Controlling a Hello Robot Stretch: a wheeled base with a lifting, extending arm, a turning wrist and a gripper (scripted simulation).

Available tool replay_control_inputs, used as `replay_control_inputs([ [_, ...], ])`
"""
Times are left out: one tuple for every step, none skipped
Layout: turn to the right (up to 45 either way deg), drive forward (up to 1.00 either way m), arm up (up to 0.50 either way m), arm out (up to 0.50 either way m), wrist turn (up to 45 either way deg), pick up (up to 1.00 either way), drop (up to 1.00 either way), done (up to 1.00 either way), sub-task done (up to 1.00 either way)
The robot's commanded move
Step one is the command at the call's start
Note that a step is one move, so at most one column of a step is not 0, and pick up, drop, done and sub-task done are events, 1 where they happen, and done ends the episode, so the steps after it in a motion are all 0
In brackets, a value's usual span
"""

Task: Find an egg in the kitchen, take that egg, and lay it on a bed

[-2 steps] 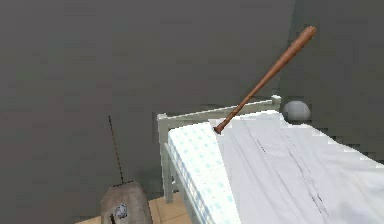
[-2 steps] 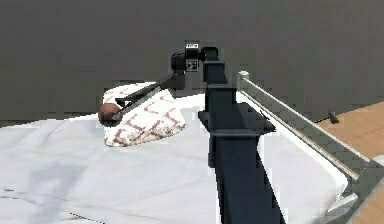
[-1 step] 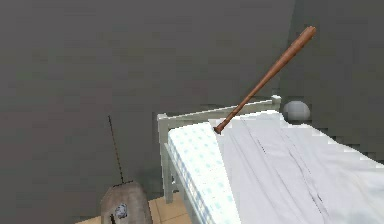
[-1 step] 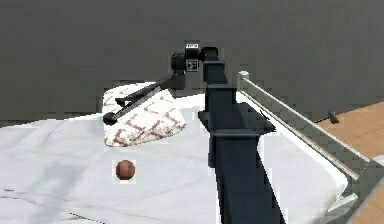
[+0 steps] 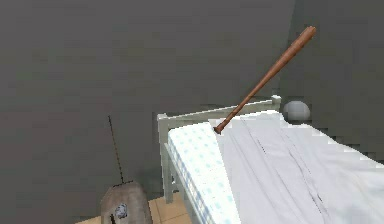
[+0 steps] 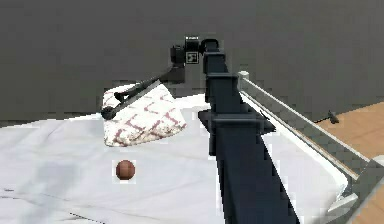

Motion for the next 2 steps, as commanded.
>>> replay_control_inputs([
  [0.0,0.00,0.00,-0.08,0.0,0.00,0.00,0.00,0.00],
  [0.0,0.00,0.00,0.00,0.0,0.00,0.00,1.00,0.00],
])
